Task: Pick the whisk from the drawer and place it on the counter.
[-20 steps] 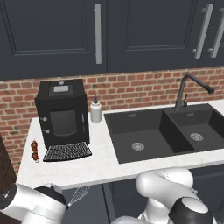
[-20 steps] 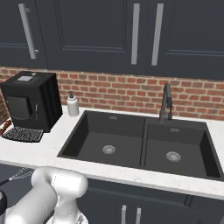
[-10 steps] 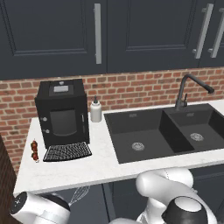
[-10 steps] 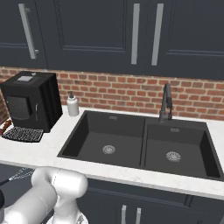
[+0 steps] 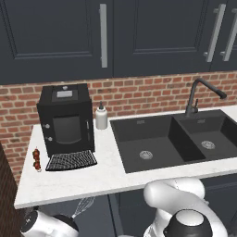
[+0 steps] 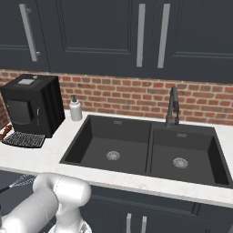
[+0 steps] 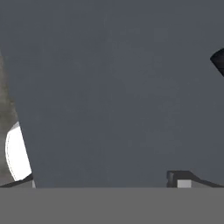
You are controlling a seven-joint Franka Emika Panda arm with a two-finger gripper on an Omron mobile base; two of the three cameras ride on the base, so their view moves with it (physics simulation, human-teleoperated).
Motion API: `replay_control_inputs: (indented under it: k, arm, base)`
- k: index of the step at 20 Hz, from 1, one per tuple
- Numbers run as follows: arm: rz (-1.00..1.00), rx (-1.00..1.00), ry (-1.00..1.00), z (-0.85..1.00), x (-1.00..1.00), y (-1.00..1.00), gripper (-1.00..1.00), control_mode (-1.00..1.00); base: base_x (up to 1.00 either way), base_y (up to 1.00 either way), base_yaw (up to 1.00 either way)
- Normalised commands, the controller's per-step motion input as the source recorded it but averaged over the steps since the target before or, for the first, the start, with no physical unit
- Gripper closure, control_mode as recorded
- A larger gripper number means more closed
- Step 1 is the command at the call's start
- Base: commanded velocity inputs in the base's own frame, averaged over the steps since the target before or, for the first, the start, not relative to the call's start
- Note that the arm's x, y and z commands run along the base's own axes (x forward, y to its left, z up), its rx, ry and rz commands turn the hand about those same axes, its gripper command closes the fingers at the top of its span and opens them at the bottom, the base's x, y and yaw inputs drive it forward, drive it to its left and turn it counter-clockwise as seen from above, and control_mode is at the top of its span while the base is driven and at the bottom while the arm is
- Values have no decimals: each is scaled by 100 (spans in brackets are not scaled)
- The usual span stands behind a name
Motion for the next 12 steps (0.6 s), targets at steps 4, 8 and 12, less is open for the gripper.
replay_control_inputs:
  k: [4,8,12]
  arm:
    - [2,0,13,-60,0,0,-100,-100]
    - [2,0,17,-47,-11,0,-100,-100]
    - [0,0,22,-39,-48,-2,-100,-100]
  base:
    - [0,0,0]
    - [0,0,0]
    - [0,0,0]
